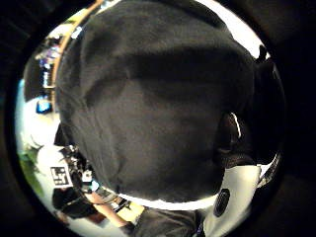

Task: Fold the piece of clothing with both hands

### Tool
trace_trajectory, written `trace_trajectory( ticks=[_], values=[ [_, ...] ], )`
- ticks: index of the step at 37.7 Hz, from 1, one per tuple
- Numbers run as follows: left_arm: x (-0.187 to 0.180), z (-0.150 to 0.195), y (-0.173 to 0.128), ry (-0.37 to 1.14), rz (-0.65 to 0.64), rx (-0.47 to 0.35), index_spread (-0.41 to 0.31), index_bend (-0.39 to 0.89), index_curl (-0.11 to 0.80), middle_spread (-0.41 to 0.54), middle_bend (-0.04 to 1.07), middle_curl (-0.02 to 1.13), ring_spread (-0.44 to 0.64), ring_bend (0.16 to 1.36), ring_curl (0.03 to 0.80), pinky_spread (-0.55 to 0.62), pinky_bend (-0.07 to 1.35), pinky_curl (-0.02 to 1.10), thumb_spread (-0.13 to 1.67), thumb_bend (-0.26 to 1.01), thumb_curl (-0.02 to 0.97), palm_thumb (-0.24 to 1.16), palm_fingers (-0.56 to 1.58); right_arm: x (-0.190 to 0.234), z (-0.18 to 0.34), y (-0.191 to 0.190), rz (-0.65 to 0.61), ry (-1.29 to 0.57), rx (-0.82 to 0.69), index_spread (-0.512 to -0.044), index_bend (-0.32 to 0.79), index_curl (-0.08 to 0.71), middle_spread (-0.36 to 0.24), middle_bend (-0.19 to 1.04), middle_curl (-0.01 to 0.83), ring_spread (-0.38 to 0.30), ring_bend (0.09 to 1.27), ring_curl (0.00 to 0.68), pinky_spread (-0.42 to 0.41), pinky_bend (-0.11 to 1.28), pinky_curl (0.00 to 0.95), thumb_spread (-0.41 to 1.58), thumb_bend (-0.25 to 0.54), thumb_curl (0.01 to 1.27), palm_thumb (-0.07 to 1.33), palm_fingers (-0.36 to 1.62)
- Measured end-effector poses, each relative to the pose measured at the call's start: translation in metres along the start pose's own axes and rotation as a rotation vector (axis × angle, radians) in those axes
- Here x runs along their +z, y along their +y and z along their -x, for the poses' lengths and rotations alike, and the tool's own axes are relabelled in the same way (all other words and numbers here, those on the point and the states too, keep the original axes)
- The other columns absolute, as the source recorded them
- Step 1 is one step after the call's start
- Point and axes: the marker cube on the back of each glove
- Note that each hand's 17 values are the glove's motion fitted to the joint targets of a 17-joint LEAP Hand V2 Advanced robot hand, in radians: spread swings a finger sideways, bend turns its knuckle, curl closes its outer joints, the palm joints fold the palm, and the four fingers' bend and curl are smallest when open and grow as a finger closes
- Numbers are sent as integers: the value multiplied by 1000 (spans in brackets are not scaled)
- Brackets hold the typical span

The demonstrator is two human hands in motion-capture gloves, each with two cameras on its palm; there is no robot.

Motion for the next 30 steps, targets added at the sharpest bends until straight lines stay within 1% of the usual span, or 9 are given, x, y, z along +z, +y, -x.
trace_trajectory(
  ticks=[1, 2, 6, 10, 13, 15, 19, 24, 30],
  values=[
    [-2, 1, 0, 7, 18, 22, 15, 147, 316, 225, 158, 257, 298, 593, 349, 359, 614, 395, 1284, -10, 173, 158, 146, -3, 2, -5, -60, -11, -43, -174, 90, 100, -101, 274, 445, -178, 727, 443, -274, 831, 413, 1152, 90, 431, 939, 1111],
    [-5, 2, 1, 17, 41, 38, 12, 152, 318, 229, 158, 256, 300, 596, 348, 360, 607, 390, 1286, -10, 173, 158, 146, -4, 3, -5, -69, -15, -60, -189, 166, 130, -116, 308, 459, -182, 736, 449, -285, 782, 402, 1131, 107, 441, 983, 1233],
    [-20, 9, 6, 112, 110, 57, 12, 172, 325, 241, 149, 251, 317, 588, 341, 363, 609, 385, 1288, -3, 180, 179, 143, -11, 4, 5, 63, -29, -75, -202, 170, 172, -135, 360, 480, -193, 732, 458, -307, 729, 398, 1081, 104, 450, 1033, 1297],
    [-49, 20, 12, 189, 74, 62, 12, 186, 336, 242, 151, 248, 321, 583, 335, 366, 599, 377, 1289, -7, 184, 186, 162, -35, 16, -11, -84, -111, -291, -210, 168, 208, -145, 382, 491, -203, 732, 460, -322, 708, 397, 1031, 89, 456, 1063, 1321],
    [-82, 36, 19, 197, -40, 51, 11, 173, 337, 233, 152, 245, 301, 595, 332, 348, 597, 371, 1286, -10, 185, 188, 202, -66, 33, -46, -213, -173, -295, -215, 170, 231, -151, 386, 496, -209, 730, 459, -329, 700, 397, 997, 70, 463, 1070, 1322],
    [-100, 45, 27, 194, -77, 42, 11, 174, 340, 231, 153, 247, 297, 594, 331, 343, 595, 369, 1285, -10, 186, 189, 211, -87, 41, -47, -272, -188, -288, -218, 167, 244, -154, 390, 499, -217, 728, 459, -332, 702, 400, 960, 47, 470, 1063, 1318],
    [-124, 60, 41, 208, -87, 32, 8, 174, 346, 224, 149, 246, 290, 591, 330, 338, 596, 369, 1284, -11, 187, 191, 215, -125, 65, -14, -313, -185, -349, -218, 159, 266, -158, 394, 503, -223, 730, 460, -332, 702, 404, 909, 19, 484, 1067, 1315],
    [-137, 80, 14, 211, -137, 88, 6, 175, 352, 220, 145, 243, 293, 587, 326, 332, 596, 367, 1283, -11, 188, 192, 221, -158, 116, 41, -370, -205, -492, -219, 152, 287, -162, 396, 508, -224, 727, 462, -335, 710, 413, 847, -17, 504, 1063, 1299],
    [-155, 108, 38, 212, -246, 9, 4, 173, 358, 218, 143, 238, 294, 582, 321, 330, 593, 364, 1284, -12, 189, 192, 225, -163, 201, 102, -418, -218, -656, -220, 151, 309, -164, 391, 509, -231, 723, 463, -335, 708, 419, 744, -33, 535, 1037, 1283]
  ],
)
